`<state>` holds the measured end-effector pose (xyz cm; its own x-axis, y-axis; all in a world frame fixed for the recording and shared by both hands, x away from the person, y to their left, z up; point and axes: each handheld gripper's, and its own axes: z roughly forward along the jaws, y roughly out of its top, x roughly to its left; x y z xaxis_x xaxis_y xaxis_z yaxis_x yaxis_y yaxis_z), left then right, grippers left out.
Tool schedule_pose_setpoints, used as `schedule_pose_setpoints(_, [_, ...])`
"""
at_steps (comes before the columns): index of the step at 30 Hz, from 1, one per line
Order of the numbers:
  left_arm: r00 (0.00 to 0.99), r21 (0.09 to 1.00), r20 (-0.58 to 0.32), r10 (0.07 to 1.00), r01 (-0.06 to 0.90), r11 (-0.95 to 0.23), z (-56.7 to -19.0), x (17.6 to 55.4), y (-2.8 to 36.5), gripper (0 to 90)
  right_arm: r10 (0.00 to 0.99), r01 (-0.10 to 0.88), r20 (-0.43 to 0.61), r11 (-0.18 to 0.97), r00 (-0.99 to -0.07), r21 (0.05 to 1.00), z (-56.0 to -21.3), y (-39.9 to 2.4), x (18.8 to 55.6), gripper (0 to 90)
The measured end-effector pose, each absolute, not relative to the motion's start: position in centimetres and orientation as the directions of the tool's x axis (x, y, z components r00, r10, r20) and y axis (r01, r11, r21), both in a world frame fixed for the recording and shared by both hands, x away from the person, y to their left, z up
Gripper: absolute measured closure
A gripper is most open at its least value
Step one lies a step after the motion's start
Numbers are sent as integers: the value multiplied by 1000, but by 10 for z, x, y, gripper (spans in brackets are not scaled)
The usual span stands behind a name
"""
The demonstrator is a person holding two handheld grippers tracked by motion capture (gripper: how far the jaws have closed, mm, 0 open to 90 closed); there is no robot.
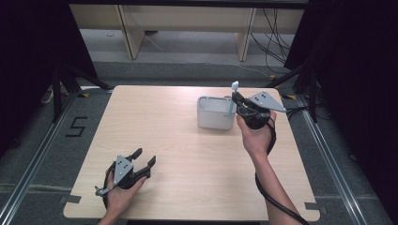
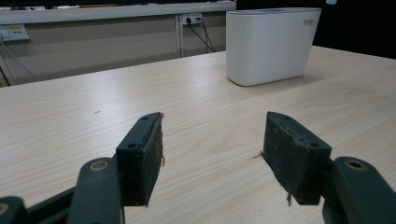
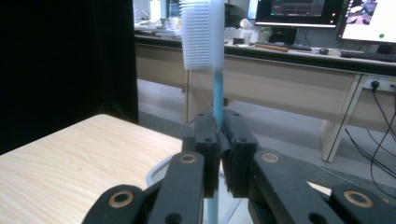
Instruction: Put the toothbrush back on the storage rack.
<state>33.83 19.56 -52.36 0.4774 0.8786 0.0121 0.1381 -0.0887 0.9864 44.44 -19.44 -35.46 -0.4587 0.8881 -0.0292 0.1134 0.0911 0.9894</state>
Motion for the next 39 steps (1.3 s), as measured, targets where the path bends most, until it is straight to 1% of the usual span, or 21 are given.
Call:
schedule_pose_setpoints(1, [477, 986, 12, 879, 138, -89, -524, 338, 196, 372, 891, 105, -37, 94, -452, 990, -354, -195, 446, 860])
schedule_pose_setpoints(2, [477, 986, 12, 879, 138, -89, -524, 338, 196, 372, 892, 126, -18, 83, -451, 989, -354, -195, 446, 859])
schedule_pose_setpoints(3, [477, 987, 12, 879, 138, -88, -524, 338, 196, 372, 894, 107, -37, 94, -447, 990, -354, -196, 448, 859])
schedule_pose_setpoints(7, [477, 986, 11, 879, 139, -88, -524, 338, 196, 371, 902, 120, -12, 71, -432, 990, -353, -195, 451, 860])
schedule_pose_setpoints(8, [477, 986, 11, 879, 139, -88, -524, 338, 196, 371, 897, 112, -29, 87, -442, 990, -352, -196, 453, 859])
schedule_pose_setpoints(9, [476, 986, 10, 879, 139, -87, -524, 338, 196, 371, 896, 112, -20, 77, -444, 991, -352, -196, 454, 859])
schedule_pose_setpoints(14, [476, 986, 12, 879, 139, -88, -524, 338, 196, 371, 903, 112, -16, 70, -429, 991, -349, -196, 457, 860])
schedule_pose_setpoints(17, [476, 986, 12, 879, 138, -88, -524, 338, 196, 370, 904, 92, -39, 86, -425, 992, -348, -197, 460, 859])
schedule_pose_setpoints(23, [476, 986, 10, 879, 139, -87, -524, 338, 196, 370, 905, 101, -21, 71, -425, 992, -346, -195, 465, 859])
schedule_pose_setpoints(24, [476, 986, 10, 879, 140, -87, -524, 338, 196, 370, 908, 91, -38, 83, -417, 992, -346, -196, 466, 859])
schedule_pose_setpoints(25, [476, 986, 10, 879, 139, -87, -524, 338, 196, 370, 908, 103, -17, 66, -418, 993, -346, -195, 466, 859])
schedule_pose_setpoints(28, [476, 986, 11, 879, 139, -87, -524, 338, 196, 370, 910, 87, -35, 78, -414, 993, -345, -196, 469, 859])
schedule_pose_setpoints(31, [476, 986, 11, 880, 140, -87, -524, 338, 196, 370, 912, 92, -31, 76, -409, 993, -344, -196, 471, 859])
schedule_pose_setpoints(33, [476, 986, 10, 880, 140, -87, -524, 338, 196, 370, 915, 103, -12, 58, -403, 993, -344, -196, 472, 858])
schedule_pose_setpoints(35, [476, 986, 10, 880, 140, -87, -524, 338, 196, 370, 914, 106, -11, 59, -405, 993, -343, -195, 472, 858])
schedule_pose_setpoints(37, [475, 986, 9, 880, 141, -86, -524, 338, 196, 370, 915, 84, -29, 69, -402, 994, -342, -195, 474, 858])
schedule_pose_setpoints(39, [474, 986, 10, 880, 140, -87, -524, 338, 196, 370, 915, 92, -27, 70, -402, 993, -342, -195, 475, 858])
